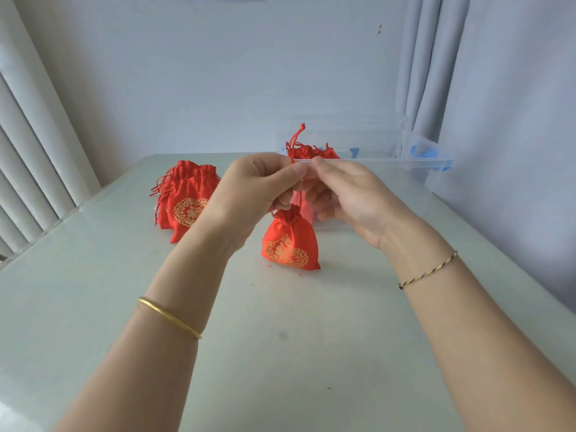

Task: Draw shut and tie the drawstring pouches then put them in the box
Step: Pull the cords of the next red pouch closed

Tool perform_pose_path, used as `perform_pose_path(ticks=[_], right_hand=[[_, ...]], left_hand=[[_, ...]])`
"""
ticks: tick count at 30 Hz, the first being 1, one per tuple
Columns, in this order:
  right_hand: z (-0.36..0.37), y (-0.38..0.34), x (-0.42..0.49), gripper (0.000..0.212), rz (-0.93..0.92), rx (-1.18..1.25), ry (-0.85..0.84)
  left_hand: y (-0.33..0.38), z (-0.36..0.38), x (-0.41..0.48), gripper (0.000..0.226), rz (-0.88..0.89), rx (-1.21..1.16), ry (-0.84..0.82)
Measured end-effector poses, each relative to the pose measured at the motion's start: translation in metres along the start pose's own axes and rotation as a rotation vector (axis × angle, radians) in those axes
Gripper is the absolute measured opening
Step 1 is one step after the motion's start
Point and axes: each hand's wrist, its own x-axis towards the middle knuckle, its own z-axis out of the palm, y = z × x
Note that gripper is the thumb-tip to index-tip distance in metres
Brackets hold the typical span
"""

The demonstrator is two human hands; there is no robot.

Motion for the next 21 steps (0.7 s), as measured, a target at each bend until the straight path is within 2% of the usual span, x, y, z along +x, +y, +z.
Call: perform_pose_path(ticks=[3, 5, 7, 9, 11, 13, 16, 18, 21], right_hand=[[-0.003, -0.001, 0.003, 0.031, -0.044, 0.056, 0.052], [-0.010, -0.002, 0.003, 0.033, -0.045, 0.097, 0.022], [-0.016, -0.003, 0.000, 0.034, -0.026, 0.056, -0.153], [-0.019, -0.004, -0.005, 0.033, 0.027, -0.110, -0.299], [-0.022, -0.004, -0.006, 0.031, 0.081, -0.234, -0.280], [-0.024, -0.002, -0.003, 0.032, 0.054, -0.212, -0.163], [-0.020, 0.003, 0.004, 0.028, -0.058, -0.051, -0.022], [-0.012, 0.008, 0.006, 0.026, -0.072, 0.062, -0.050], [-0.003, 0.014, 0.007, 0.023, -0.027, 0.097, -0.099]], left_hand=[[0.000, -0.001, 0.000, 0.017, -0.007, -0.050, 0.011], [-0.001, -0.002, 0.000, 0.016, -0.015, -0.098, 0.029], [-0.001, -0.002, 0.001, 0.016, -0.022, -0.113, 0.045], [0.000, -0.002, 0.001, 0.017, -0.030, -0.106, 0.042], [0.001, -0.002, 0.000, 0.019, -0.029, -0.076, 0.017], [0.003, -0.003, -0.001, 0.021, 0.000, -0.033, -0.028], [0.005, -0.004, -0.003, 0.029, 0.117, 0.145, -0.099], [0.004, -0.002, -0.003, 0.033, 0.241, 0.366, -0.076], [-0.002, -0.001, -0.001, 0.035, 0.418, 0.644, 0.038]])
